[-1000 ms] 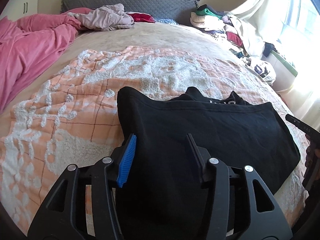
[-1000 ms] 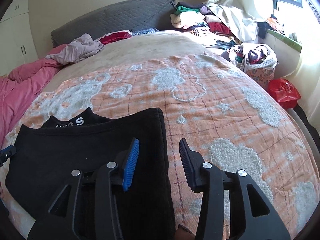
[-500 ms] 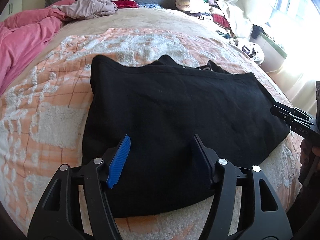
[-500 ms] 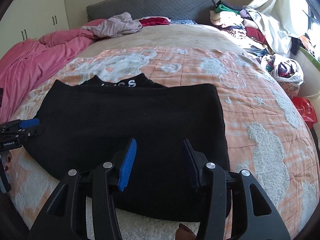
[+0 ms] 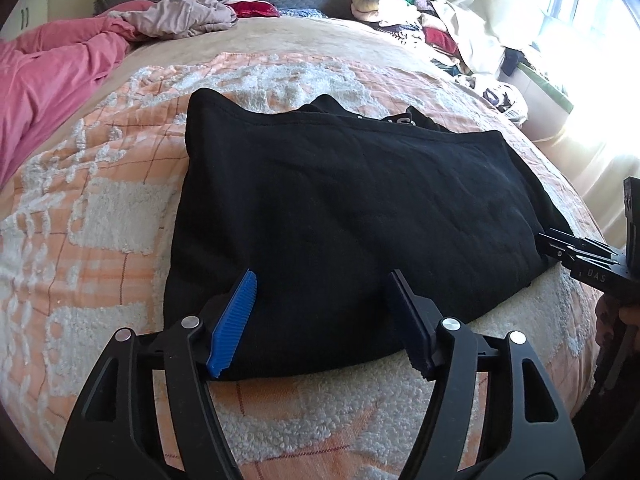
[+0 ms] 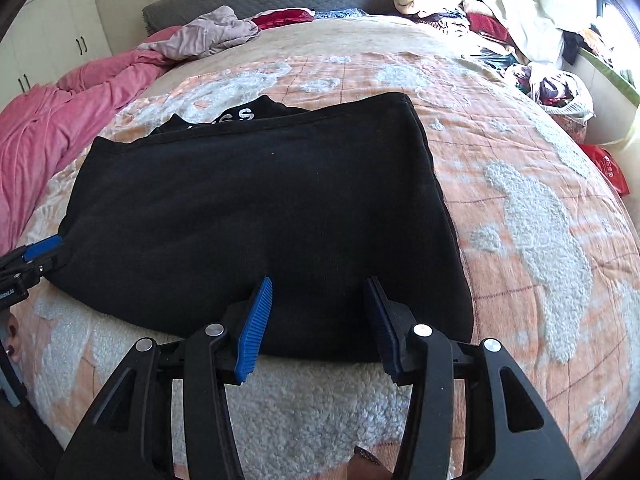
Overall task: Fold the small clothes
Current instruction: 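Withdraw both open tools from the folded sweatshirt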
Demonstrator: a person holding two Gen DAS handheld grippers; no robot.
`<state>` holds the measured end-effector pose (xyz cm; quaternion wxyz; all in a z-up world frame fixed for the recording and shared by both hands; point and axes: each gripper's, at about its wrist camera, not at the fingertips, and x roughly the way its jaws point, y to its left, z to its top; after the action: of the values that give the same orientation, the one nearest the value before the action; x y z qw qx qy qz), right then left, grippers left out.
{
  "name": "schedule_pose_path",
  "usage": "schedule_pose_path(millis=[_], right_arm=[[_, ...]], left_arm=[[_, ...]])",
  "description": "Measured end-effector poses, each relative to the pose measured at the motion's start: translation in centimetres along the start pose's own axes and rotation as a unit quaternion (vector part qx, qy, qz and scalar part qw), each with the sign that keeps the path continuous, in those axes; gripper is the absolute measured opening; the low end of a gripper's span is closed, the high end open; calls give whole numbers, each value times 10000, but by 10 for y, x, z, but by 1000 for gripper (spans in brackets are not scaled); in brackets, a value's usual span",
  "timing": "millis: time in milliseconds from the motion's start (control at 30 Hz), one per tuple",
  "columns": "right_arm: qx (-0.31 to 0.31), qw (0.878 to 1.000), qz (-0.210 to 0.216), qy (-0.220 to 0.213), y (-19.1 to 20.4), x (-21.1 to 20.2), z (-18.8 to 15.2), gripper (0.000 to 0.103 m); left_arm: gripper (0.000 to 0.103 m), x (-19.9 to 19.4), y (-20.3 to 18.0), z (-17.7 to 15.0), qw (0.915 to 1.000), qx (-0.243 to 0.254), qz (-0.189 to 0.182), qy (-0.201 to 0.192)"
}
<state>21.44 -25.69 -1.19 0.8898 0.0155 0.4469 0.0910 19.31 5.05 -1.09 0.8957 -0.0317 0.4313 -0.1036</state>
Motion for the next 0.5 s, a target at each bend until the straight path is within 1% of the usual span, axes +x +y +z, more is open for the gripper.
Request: schedule_pose_path(millis=[500], right_arm=[[206, 9997, 44, -82, -4, -8, -9, 48]], left_arm=[[60, -10, 0, -9, 9999, -71, -87, 6]])
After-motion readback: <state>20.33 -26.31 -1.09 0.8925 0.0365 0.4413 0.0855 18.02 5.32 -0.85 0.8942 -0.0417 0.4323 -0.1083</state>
